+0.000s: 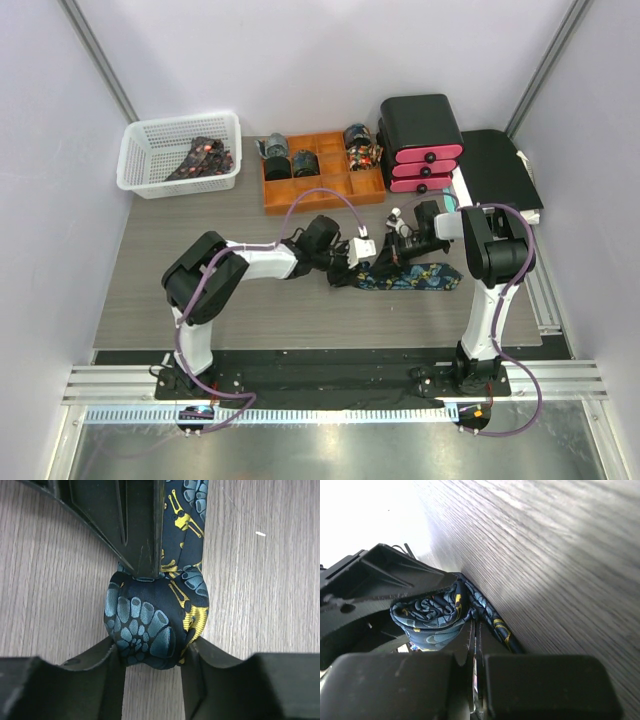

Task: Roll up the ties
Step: Roll the tie at the center of the board.

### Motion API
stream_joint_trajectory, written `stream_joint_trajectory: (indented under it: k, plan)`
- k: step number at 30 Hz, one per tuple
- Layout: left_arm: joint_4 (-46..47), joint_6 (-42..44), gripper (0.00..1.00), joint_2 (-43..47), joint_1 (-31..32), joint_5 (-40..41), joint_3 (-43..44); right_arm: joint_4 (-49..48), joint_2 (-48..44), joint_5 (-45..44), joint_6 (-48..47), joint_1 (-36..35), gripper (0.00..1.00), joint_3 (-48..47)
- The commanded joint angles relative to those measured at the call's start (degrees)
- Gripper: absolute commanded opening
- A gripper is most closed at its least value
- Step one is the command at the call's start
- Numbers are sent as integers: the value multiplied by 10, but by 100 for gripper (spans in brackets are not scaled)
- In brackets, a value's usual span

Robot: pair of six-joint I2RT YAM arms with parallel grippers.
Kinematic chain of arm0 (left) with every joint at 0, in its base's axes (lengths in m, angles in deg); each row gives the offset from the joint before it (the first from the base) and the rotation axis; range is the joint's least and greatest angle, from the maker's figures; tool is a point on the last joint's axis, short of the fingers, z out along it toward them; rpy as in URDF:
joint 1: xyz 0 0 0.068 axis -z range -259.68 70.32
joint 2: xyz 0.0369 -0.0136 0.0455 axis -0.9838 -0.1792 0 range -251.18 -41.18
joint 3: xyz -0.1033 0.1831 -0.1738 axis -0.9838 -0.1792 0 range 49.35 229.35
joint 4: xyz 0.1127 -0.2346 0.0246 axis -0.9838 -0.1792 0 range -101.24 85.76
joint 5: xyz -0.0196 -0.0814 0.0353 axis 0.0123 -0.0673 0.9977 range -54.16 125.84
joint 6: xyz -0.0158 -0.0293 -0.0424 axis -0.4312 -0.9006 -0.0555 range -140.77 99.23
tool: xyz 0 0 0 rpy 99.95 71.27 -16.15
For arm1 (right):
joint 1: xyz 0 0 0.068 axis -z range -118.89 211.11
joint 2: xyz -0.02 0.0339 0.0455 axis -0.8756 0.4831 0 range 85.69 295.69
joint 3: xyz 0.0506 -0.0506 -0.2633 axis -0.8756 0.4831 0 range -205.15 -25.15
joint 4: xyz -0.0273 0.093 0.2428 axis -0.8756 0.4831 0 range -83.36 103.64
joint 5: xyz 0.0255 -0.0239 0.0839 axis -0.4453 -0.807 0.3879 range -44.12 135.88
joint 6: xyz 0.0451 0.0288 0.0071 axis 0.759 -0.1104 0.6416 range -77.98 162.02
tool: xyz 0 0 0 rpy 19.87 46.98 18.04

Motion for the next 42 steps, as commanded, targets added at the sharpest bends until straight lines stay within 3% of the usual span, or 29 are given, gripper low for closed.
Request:
stream_joint_trajectory:
  k: [1,2,5,11,21,24,25,26,29,37,42]
  plan:
    - [-90,30,33,-16,19,41,44,10,-1,-50,-18,3,5,-13]
    - [-131,35,31,-23,19,48,49,16,-7,-43,-16,7,13,-21]
    - [-177,38,23,-29,20,79,57,46,-42,-30,-19,27,24,-33]
    - [-252,33,22,-52,28,109,95,95,-106,-10,-42,37,39,-36]
    - [-306,23,26,-96,37,129,155,41,-107,-9,-6,8,45,-3]
    - [-309,23,29,-95,36,127,156,32,-94,-21,-13,5,36,1]
    - [-308,25,30,-93,36,125,156,32,-86,-37,-19,7,29,0]
    - [-309,27,31,-89,36,120,154,33,-83,-40,-22,9,14,1]
    - [-311,38,39,-75,34,104,140,33,-72,-55,-25,28,1,8]
    - [-263,63,68,-9,-9,-19,121,62,-33,-79,-71,51,1,15]
    - [-169,-3,87,29,-19,-40,97,76,-16,-104,-104,58,1,12]
